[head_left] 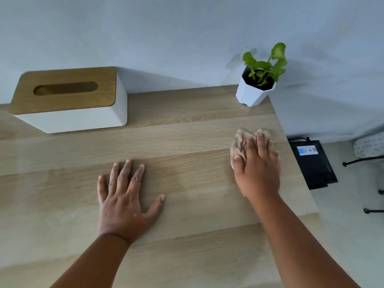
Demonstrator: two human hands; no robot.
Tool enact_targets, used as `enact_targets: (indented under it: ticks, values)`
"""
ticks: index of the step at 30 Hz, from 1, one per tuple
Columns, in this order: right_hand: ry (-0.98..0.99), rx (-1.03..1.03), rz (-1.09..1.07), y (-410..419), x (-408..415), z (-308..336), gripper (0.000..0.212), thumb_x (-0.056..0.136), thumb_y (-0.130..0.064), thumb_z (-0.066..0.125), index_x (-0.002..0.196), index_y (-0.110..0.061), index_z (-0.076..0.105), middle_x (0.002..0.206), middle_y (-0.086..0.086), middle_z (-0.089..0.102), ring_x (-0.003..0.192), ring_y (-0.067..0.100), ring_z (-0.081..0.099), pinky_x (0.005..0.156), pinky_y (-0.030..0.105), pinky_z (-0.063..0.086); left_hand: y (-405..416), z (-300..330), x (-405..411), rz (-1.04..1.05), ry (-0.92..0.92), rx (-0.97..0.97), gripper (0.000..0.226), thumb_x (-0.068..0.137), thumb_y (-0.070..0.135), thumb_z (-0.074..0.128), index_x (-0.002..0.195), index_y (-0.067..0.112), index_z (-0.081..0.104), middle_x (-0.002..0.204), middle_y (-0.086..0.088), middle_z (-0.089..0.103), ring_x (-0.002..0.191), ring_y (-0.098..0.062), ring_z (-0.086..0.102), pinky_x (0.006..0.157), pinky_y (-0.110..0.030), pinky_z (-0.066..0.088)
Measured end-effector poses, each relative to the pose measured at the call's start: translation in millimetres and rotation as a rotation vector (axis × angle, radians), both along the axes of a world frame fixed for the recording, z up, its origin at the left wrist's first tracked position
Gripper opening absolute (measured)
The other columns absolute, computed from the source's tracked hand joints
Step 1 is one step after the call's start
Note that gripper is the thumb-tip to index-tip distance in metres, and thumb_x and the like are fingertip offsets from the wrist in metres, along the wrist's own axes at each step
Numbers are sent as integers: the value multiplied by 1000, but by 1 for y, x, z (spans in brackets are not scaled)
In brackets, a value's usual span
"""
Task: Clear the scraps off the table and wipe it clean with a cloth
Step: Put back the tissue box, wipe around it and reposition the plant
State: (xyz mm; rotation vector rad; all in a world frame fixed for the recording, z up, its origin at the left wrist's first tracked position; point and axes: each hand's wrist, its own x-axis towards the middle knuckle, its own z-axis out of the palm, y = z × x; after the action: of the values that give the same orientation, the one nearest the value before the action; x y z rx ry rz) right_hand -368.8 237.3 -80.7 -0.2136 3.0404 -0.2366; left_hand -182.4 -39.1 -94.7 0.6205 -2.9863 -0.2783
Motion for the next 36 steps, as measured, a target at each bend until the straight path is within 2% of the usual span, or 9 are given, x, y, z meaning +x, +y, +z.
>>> enact_targets:
  ticks: [3,8,12,17,19,25,31,36]
  values:
    - [-7,-10,-13,-41,-26,0,66,96,-42,31,158,-19,29,171,12,11,156,38,11,125,57,18,0,0,0,-6,2,1,92,80,83,43,153,27,39,167,-2,24,158,-22,8,123,-59,11]
    - [5,-52,196,-80,-18,1,66,96,-34,38,159,-28,19,170,12,14,156,40,12,125,57,17,0,1,0,-3,4,16,92,79,82,44,153,28,39,167,-2,24,158,-22,8,124,-59,10]
    - [-2,-64,314,-78,16,0,64,97,-40,32,159,-29,25,172,8,10,157,38,9,126,57,15,-1,-1,-1,-9,9,7,92,80,84,41,152,28,39,167,-2,25,158,-23,9,124,-59,11]
    - [30,-78,410,-56,69,-5,71,96,-63,39,159,-31,30,173,3,6,159,32,4,126,55,12,-2,-4,-1,-7,20,-14,92,80,86,38,151,27,41,165,-4,29,157,-24,12,123,-60,13]
    - [37,-87,433,-44,88,-5,71,96,-66,40,157,-31,33,173,2,5,159,32,4,126,55,14,-1,-4,0,-4,21,-15,92,80,86,37,151,28,41,165,-3,29,157,-23,11,123,-59,13]
    - [6,-82,469,-11,139,-6,64,100,-57,38,157,-30,31,173,0,-4,159,31,-1,125,57,16,-1,-2,-1,2,31,-10,92,81,86,35,151,28,41,165,-3,28,157,-22,10,124,-58,10]
    - [-7,-90,525,39,184,-3,64,99,-50,43,159,-30,30,173,-1,3,159,31,2,124,57,19,1,-1,-1,1,43,-8,90,80,87,35,150,30,40,165,-2,27,156,-21,12,125,-56,9]
    - [31,-100,548,84,203,-2,59,96,-41,50,153,-29,41,172,-2,12,158,30,10,123,56,24,-3,-6,-1,-2,49,-12,91,81,90,33,149,31,39,164,0,27,156,-20,11,125,-54,8]
